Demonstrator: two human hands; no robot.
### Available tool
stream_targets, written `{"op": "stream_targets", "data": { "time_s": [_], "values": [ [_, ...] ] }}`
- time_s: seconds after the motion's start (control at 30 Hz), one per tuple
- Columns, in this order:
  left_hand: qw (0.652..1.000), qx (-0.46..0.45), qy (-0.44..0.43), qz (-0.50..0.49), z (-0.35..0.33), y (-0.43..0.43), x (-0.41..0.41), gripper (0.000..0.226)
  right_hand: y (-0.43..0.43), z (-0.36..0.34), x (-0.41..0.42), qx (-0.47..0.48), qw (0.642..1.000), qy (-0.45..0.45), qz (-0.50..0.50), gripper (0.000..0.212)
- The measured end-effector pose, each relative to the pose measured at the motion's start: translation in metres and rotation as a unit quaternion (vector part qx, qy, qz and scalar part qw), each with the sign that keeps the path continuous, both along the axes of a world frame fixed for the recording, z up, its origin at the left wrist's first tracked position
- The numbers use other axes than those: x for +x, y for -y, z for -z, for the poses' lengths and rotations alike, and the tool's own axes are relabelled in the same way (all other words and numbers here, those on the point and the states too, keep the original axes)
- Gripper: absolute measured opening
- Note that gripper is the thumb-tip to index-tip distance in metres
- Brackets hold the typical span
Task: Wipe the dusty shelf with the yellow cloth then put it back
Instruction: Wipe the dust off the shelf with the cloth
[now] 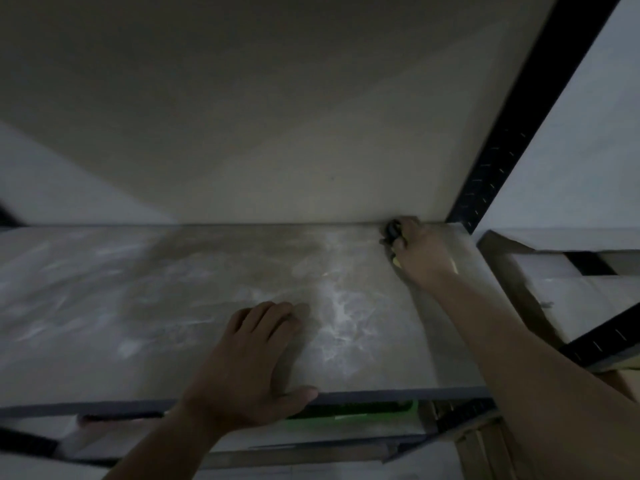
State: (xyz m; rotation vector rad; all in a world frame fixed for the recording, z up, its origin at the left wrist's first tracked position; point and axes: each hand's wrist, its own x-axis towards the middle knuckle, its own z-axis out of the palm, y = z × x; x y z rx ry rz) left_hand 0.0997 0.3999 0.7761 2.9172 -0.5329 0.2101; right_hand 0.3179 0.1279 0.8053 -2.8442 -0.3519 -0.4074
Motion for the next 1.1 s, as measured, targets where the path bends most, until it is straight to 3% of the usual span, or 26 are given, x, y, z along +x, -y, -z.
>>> {"op": "stream_targets", "data": {
  "time_s": [0.1,0.2,0.27,0.33,0.43,0.5,0.57,0.67,0.87,1.1],
  "values": [
    [1.000,0.003,0.008,0.000,0.000,0.000,-0.001,0.088,-0.034,-0.004,-0.018,0.072,0.988,-0.080,-0.114,0.040],
    [1.000,0.001,0.016,-0.002,0.000,0.000,0.000,0.088,-0.053,-0.001,-0.048,0.164,0.937,-0.200,-0.235,0.035],
    [1.000,-0.001,0.020,0.002,0.001,0.000,0.001,0.087,-0.053,-0.002,-0.051,0.271,0.897,-0.256,-0.237,0.030],
    [1.000,-0.002,0.026,0.004,0.001,0.000,0.001,0.086,-0.040,-0.005,-0.034,0.328,0.907,-0.190,-0.182,0.028],
    [1.000,-0.002,0.029,0.002,0.001,0.000,0.000,0.086,-0.010,-0.006,0.001,0.275,0.952,-0.108,-0.076,0.036],
    [1.000,-0.009,0.029,0.005,0.002,0.000,0.000,0.086,-0.010,0.000,0.012,0.167,0.977,-0.110,-0.070,0.036],
    [1.000,-0.008,0.026,0.008,0.002,-0.001,0.001,0.087,-0.031,0.006,0.010,0.116,0.985,-0.092,-0.090,0.039],
    [1.000,-0.006,0.019,0.009,0.002,-0.001,0.001,0.086,-0.071,0.005,-0.007,0.116,0.976,-0.098,-0.159,0.038],
    [1.000,-0.021,0.014,0.010,0.001,-0.001,0.001,0.084,-0.080,-0.005,-0.032,0.186,0.926,-0.205,-0.258,0.020],
    [0.999,-0.030,0.030,0.009,-0.001,0.001,0.001,0.079,-0.039,-0.007,0.016,0.190,0.967,-0.111,-0.126,0.029]
  ]
}}
